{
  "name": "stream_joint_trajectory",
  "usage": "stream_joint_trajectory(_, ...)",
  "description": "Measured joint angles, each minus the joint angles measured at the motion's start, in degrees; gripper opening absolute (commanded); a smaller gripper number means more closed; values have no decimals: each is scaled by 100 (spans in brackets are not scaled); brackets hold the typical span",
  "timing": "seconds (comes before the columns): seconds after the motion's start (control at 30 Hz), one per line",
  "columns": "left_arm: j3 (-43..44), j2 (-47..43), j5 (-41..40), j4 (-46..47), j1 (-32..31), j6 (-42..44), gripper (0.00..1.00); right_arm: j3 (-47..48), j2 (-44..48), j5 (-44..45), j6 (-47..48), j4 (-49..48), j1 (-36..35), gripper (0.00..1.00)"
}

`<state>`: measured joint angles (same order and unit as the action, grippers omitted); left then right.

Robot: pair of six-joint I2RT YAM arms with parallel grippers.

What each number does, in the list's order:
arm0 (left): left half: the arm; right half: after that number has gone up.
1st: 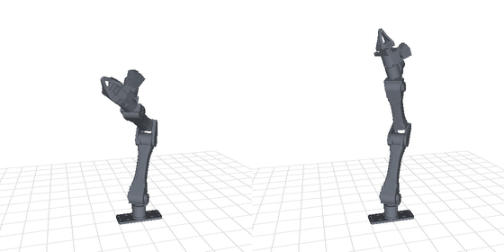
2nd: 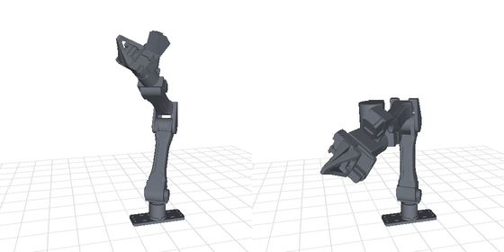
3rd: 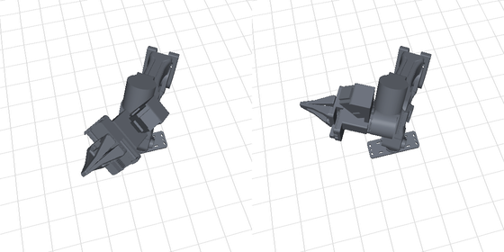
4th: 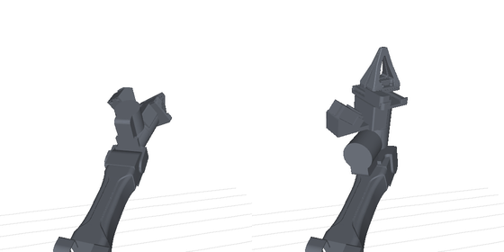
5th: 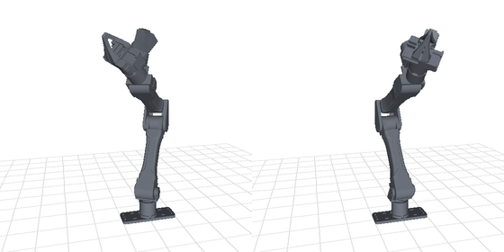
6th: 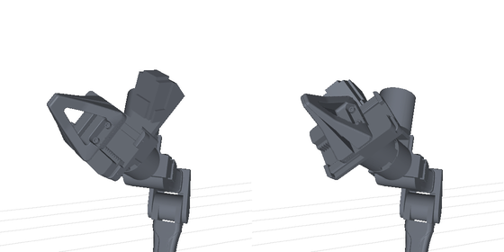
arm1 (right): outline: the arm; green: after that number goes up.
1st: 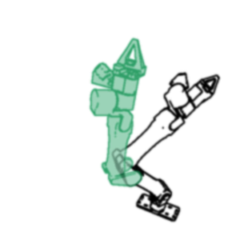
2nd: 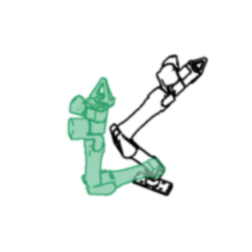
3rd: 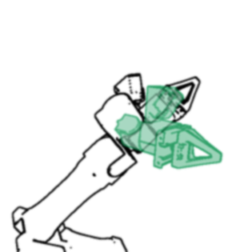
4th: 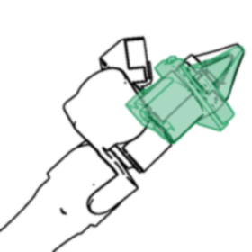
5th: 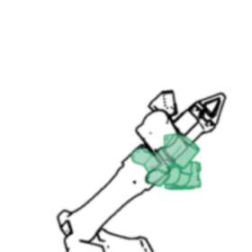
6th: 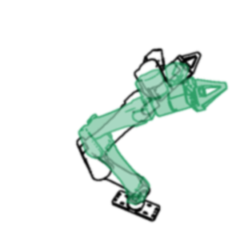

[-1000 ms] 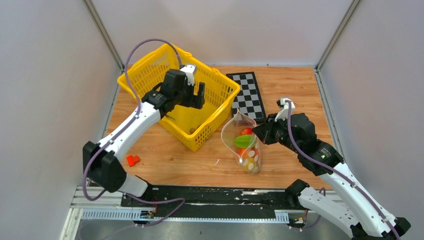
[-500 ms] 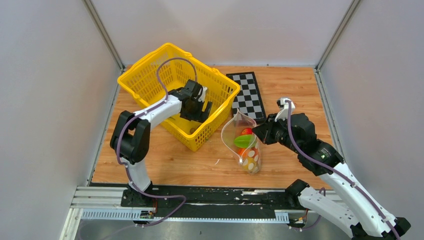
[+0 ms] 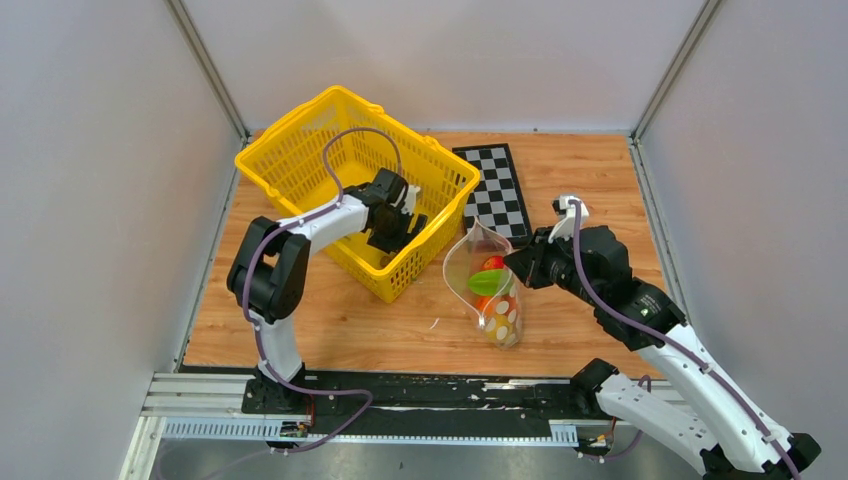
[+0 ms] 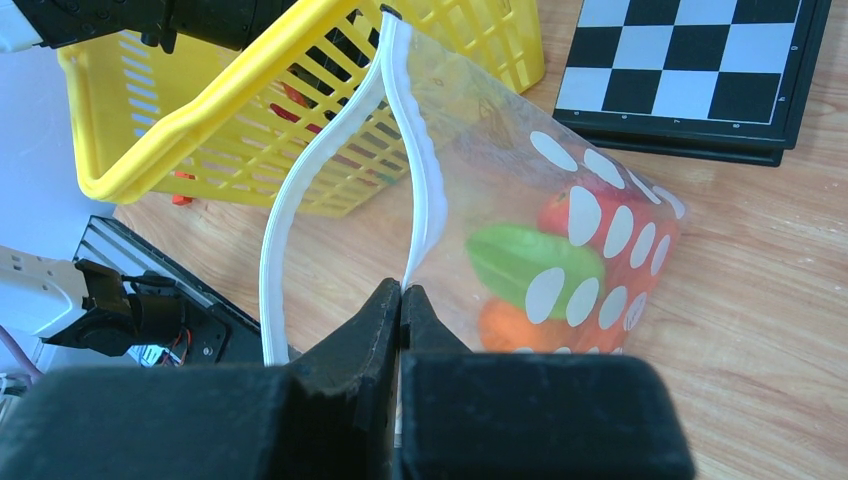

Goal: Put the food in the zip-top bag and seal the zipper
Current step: Pick up the fake fruit from the bin.

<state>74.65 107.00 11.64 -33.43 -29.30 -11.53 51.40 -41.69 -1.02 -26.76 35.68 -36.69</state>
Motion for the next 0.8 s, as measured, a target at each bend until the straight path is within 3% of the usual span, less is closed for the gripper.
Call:
stream_joint_trajectory(0.3,50,144,-295,48,-284,153,72,0,-59,-11,-2,-44,0,0)
stream_joint_trajectory(0.47,50,142,-339,50,-291,166,52,0,-52,-11,-2,-44,0,0)
stream_joint_trajectory(0.57,48,142,-367,59,-297,164,45,0,-52,-11,-2,-46,0,0)
stream_joint_trajectory(0.8,-35,35,-619,136,-328,140,41,0,-37,-11,-2,-44,0,0)
